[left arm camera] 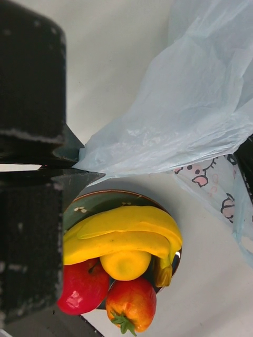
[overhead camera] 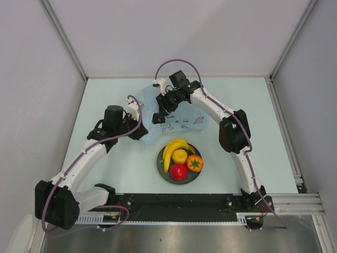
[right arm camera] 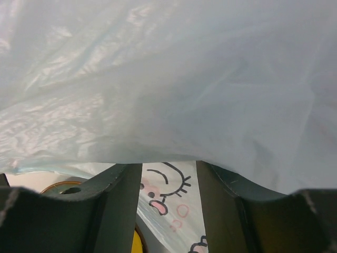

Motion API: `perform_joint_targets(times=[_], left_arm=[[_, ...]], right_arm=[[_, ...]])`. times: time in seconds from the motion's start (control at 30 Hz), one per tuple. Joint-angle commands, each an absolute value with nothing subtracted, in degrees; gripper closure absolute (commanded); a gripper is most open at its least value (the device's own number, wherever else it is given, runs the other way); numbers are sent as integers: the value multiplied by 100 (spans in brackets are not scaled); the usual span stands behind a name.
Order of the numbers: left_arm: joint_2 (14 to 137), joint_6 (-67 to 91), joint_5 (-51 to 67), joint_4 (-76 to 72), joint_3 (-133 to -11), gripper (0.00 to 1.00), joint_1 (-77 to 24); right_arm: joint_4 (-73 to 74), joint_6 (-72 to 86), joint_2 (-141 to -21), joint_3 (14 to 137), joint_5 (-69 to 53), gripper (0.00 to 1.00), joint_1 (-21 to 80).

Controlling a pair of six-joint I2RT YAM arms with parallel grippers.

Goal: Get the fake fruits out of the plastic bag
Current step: Adjust the plastic bag at the center of the board.

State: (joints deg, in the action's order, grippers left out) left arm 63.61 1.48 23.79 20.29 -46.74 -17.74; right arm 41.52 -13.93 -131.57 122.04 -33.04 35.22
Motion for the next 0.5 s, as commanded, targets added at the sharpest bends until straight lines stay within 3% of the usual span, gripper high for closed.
perform_joint_targets(times=[0.0, 0.13, 0.33, 0.4, 0.47], left_arm=[[6232, 114, 2865, 1881, -4852, 100, -1635], [6275, 79, 2848, 1907, -4948, 100, -1608], [6346, 105, 2970, 1986, -5063, 100, -1600], [6346, 114, 2997, 1986, -5063, 100, -1600], [6354, 106, 3006, 1986, -5054, 100, -1600]], right_arm=[[4096, -1266, -13297, 12401, -3340, 50, 3498], [3991, -1248, -13421, 12445, -3086, 48, 3638], [3832, -1187, -13632, 12551, -2436, 35, 3823], [3745, -1125, -13693, 12577, -2077, 29, 3884], [3648, -1029, -13728, 12586, -1759, 17, 3902]])
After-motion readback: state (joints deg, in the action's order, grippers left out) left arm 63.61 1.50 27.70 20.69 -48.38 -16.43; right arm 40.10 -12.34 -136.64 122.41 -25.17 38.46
